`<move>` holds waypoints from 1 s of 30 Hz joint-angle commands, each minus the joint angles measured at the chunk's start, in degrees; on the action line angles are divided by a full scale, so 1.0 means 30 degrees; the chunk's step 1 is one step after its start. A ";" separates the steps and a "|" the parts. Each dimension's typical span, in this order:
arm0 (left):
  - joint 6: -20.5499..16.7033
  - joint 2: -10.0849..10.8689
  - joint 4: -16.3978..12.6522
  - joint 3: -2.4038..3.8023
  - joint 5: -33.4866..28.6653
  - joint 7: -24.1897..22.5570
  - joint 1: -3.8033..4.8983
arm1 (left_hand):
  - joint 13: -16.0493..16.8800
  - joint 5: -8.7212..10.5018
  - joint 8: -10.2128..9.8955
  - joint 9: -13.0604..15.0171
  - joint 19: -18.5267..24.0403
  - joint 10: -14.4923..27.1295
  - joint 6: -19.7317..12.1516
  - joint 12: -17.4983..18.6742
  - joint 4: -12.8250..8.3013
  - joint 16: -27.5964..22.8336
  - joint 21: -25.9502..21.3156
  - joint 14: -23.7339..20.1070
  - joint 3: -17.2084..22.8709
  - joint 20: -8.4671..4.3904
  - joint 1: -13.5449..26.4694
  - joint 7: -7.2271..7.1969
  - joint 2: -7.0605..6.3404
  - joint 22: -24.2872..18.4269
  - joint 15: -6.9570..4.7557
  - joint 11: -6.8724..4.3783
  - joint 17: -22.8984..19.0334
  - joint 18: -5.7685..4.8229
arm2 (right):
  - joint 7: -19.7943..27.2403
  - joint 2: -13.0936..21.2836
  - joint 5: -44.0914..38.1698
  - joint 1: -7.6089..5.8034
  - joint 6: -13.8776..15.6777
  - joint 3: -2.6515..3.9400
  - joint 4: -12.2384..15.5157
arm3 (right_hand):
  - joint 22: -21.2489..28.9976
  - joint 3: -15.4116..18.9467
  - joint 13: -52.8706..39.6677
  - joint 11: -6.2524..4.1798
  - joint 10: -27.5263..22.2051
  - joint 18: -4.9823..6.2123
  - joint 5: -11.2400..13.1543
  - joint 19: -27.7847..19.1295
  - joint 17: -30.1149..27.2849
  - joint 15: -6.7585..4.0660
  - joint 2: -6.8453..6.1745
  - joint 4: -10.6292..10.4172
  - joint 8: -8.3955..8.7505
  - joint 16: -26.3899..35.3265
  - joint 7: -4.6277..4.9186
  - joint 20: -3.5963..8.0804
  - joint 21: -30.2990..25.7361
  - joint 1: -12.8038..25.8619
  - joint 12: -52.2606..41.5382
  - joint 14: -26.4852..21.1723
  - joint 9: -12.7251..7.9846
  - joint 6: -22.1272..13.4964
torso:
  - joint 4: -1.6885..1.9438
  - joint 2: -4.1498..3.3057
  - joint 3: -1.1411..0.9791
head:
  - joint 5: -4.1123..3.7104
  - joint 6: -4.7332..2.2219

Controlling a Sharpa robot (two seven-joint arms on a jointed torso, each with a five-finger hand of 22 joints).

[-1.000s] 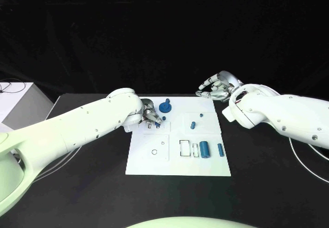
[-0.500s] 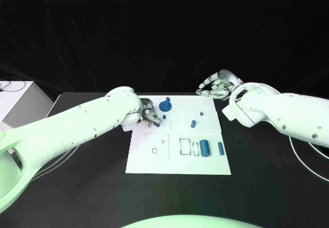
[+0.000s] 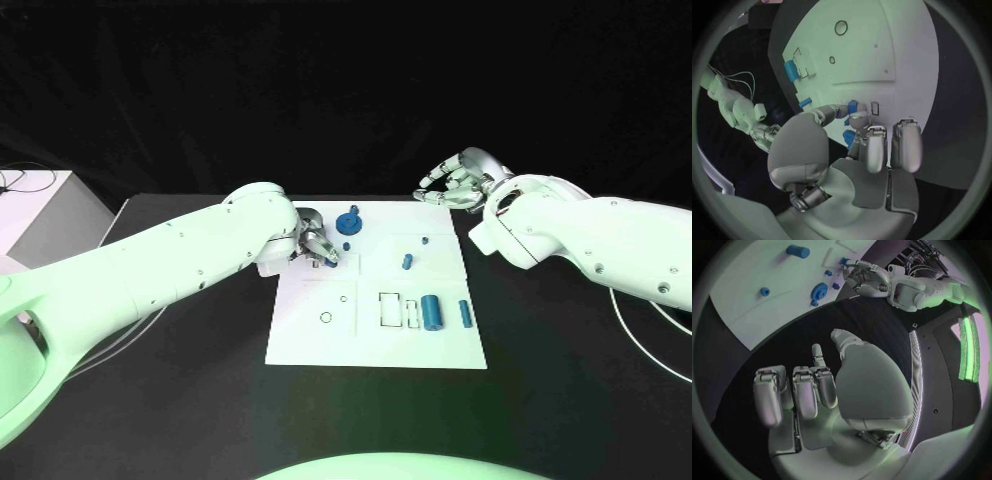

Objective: Assemble the parts on the task board

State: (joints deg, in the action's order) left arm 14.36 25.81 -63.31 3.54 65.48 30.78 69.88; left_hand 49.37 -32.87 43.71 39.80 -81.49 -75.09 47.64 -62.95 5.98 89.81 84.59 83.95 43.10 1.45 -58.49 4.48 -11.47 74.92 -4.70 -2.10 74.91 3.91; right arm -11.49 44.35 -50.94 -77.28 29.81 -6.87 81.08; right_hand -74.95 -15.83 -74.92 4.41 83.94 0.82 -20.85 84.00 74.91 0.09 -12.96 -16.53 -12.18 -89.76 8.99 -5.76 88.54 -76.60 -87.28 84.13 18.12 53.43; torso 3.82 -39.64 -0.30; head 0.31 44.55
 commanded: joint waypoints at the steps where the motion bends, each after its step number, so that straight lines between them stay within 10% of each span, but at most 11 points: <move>1: 0.0295 -0.0059 -0.0058 -0.0011 0.0056 0.0061 -0.0022 | -0.0028 -0.0135 0.0020 0.5292 -0.0174 -0.0037 0.0938 0.0099 -0.2567 0.0063 0.0114 0.2017 0.2481 0.0000 -0.0407 -0.0821 0.0271 0.0920 -0.0121 -0.0030 0.5031 -0.0361 | 0.0016 -0.0023 -0.0223 0.0018 -0.0304 0.0007 -0.0008 | -0.4574 0.0100 -0.4092 -0.0039 0.0968 -0.0124 -0.0052 0.1744 0.5032 -0.0011 -0.0086 0.0035 -0.0069 -0.0081 -0.0006 -0.0048 -0.0065 0.0171 0.0065 0.1957 0.0022 -0.0098 | 0.0002 -0.0015 -0.0004 | -0.0002 -0.0029; 30: 0.1404 -0.1073 0.0940 -0.0079 -0.0002 0.0159 -0.0033 | -0.0180 0.0016 -0.0044 0.5270 -0.0188 -0.0095 0.1036 0.0194 -0.2427 0.0063 0.0111 0.2017 0.2292 -0.0008 -0.0368 -0.0824 0.0347 0.0939 -0.0114 -0.0021 0.5031 -0.0369 | 0.0464 -0.0013 -0.0089 0.0046 0.0575 0.0007 0.0023 | -0.4574 0.0126 -0.4120 -0.0066 0.1005 -0.0123 -0.0240 0.1745 0.5032 -0.0039 -0.0045 0.0124 -0.0146 -0.0081 -0.0028 -0.0024 -0.0068 0.0010 0.0032 0.1957 0.0056 -0.0103 | -0.0028 -0.0003 -0.0047 | -0.0030 0.0119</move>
State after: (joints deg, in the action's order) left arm 16.22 23.10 -60.31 3.51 65.88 31.64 70.12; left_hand 48.91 -32.99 43.56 51.12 -81.49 -75.24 48.25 -62.71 5.98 89.81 84.59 83.95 43.09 1.45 -58.49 4.30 -11.47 74.91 -4.69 -1.90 74.91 3.91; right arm -11.02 44.32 -50.96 -77.18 30.90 -6.87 81.09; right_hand -74.92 -15.59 -74.90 4.41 83.94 0.82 -21.42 84.00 74.91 0.09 -12.97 -16.29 -12.41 -89.76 8.99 -5.76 88.55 -76.61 -87.28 84.13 18.23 53.43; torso 3.73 -39.68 -0.39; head 0.20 44.86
